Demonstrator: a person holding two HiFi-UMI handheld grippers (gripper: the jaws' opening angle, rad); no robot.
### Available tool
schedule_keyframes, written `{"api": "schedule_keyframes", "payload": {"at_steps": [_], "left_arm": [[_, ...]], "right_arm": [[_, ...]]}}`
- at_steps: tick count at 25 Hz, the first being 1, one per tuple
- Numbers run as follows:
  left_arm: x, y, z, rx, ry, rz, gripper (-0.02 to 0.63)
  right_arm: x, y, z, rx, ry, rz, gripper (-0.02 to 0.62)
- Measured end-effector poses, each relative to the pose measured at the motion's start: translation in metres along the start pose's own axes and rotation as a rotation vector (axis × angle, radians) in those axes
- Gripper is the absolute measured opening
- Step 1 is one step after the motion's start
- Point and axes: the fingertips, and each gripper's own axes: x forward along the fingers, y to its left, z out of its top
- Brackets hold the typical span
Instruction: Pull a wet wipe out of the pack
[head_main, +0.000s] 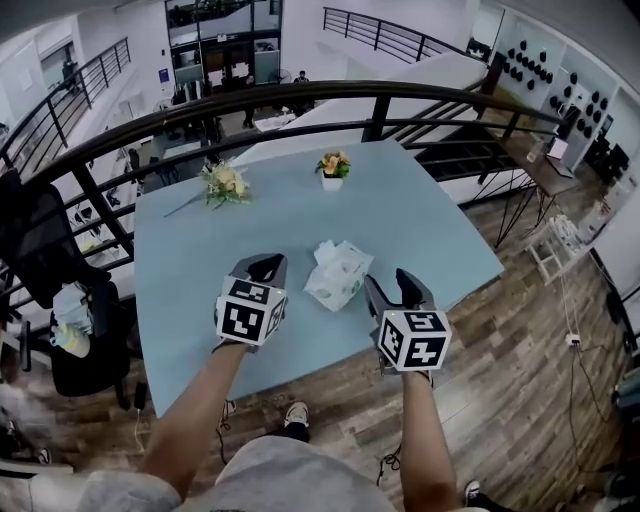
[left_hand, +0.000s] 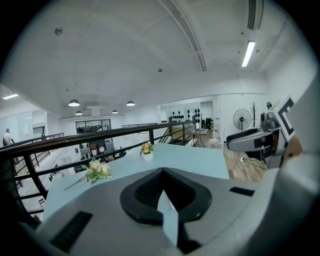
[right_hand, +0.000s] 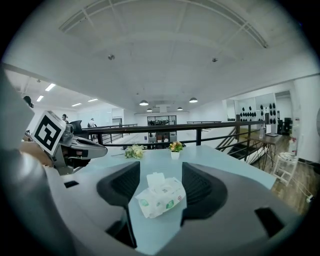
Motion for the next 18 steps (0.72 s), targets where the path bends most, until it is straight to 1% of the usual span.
{"api": "schedule_keyframes", "payload": {"at_steps": [8,18], "left_arm": [[0.042,0.041,0.008,-0.015,0.011,0.027,-0.005],[0.074,0.067,0.014,-0.025,0.022,0.033,-0.005]], "right_arm": [[0.059,-0.011,0.017,0.003,0.007,0.012,0.245],[0.1,-0.018,0.031,-0.004,0.015,0.022,0.245]]}}
